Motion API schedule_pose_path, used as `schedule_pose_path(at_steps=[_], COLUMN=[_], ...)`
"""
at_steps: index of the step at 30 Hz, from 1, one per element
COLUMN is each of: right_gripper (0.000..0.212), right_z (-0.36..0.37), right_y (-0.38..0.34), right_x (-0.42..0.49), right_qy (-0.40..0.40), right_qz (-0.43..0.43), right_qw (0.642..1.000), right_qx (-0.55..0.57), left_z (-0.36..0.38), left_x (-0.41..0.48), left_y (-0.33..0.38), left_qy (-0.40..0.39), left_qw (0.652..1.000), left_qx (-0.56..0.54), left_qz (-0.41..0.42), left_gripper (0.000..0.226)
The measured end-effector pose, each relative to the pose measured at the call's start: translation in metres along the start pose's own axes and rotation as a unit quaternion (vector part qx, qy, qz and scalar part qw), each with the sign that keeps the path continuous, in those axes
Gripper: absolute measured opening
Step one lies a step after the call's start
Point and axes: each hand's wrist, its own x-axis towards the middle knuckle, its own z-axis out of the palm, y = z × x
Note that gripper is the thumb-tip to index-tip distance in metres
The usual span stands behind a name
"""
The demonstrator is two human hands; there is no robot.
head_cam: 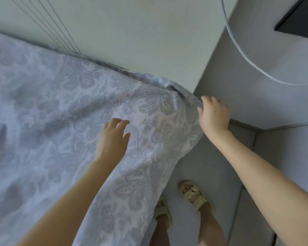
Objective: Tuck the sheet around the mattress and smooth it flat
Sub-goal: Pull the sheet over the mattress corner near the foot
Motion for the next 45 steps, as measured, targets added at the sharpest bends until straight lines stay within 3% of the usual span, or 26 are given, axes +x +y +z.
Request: schedule_pose_path(at_steps=[3,6,9,12,17,20,23,26,28,32,34,35,36,38,40,42,45], right_gripper=[0.042,0.063,0.054,0.015,0.017,0.031,0.026,0.006,0.011,0.034,0.047,0.055,0.060,0.056,0.039,0.021,0.032], right_z=[0.005,0.020,0.033,0.037,0.025,0.010,0.011,0.022,0.023,0.018,0.026,0.031,0.036,0.045,0.052,0.059,0.063], right_y=[-0.030,-0.052,-0.067,-0.074,-0.054,-0.035,-0.022,-0.022,-0.027,-0.031,-0.029,-0.030,-0.034,-0.043,-0.051,-0.055,-0.045], right_x=[-0.013,-0.007,0.004,0.006,0.016,0.029,0.035,0.031,0.028,0.014,0.012,0.015,0.019,0.028,0.037,0.045,0.053], right_qy=[-0.068,-0.176,-0.194,-0.152,-0.086,-0.022,-0.035,-0.093,-0.118,-0.083,-0.146,-0.201,-0.255,-0.294,-0.280,-0.253,-0.189], right_qz=[-0.110,-0.152,-0.158,-0.244,-0.368,-0.376,-0.369,-0.338,-0.310,-0.275,-0.159,-0.051,0.070,0.236,0.245,0.218,0.191], right_qw=[0.991,0.973,0.967,0.954,0.921,0.923,0.923,0.923,0.931,0.951,0.976,0.977,0.948,0.844,0.805,0.815,0.853], right_qx=[0.023,-0.005,-0.055,-0.087,-0.098,-0.076,-0.105,-0.157,-0.151,-0.112,-0.034,0.056,0.174,0.382,0.462,0.473,0.448], left_z=[0.021,0.044,0.069,0.094,0.099,0.095,0.087,0.089,0.095,0.111,0.121,0.126,0.131,0.138,0.141,0.142,0.142], left_x=[-0.046,-0.089,-0.121,-0.144,-0.150,-0.146,-0.154,-0.162,-0.162,-0.171,-0.181,-0.187,-0.191,-0.197,-0.198,-0.196,-0.189], left_y=[-0.023,-0.033,-0.032,-0.024,-0.024,-0.024,-0.019,-0.013,-0.006,0.011,0.012,0.011,0.008,0.000,-0.008,-0.015,-0.018], left_qy=[-0.019,-0.049,-0.092,-0.132,-0.145,-0.198,-0.233,-0.244,-0.227,-0.132,-0.120,-0.133,-0.141,-0.134,-0.121,-0.125,-0.177], left_qw=[0.993,0.971,0.946,0.944,0.950,0.959,0.962,0.958,0.960,0.964,0.949,0.936,0.923,0.905,0.900,0.902,0.910], left_qx=[-0.012,-0.010,-0.017,0.019,0.123,0.092,0.089,0.109,0.089,0.045,0.050,0.061,0.067,0.063,0.055,0.069,0.122], left_qz=[-0.115,-0.236,-0.309,-0.300,-0.248,-0.183,-0.110,-0.103,-0.135,-0.225,-0.288,-0.321,-0.351,-0.398,-0.416,-0.407,-0.353], left_gripper=[0.037,0.048,0.060,0.063,0.027,0.032,0.031,0.024,0.028,0.044,0.049,0.055,0.060,0.064,0.058,0.045,0.029])
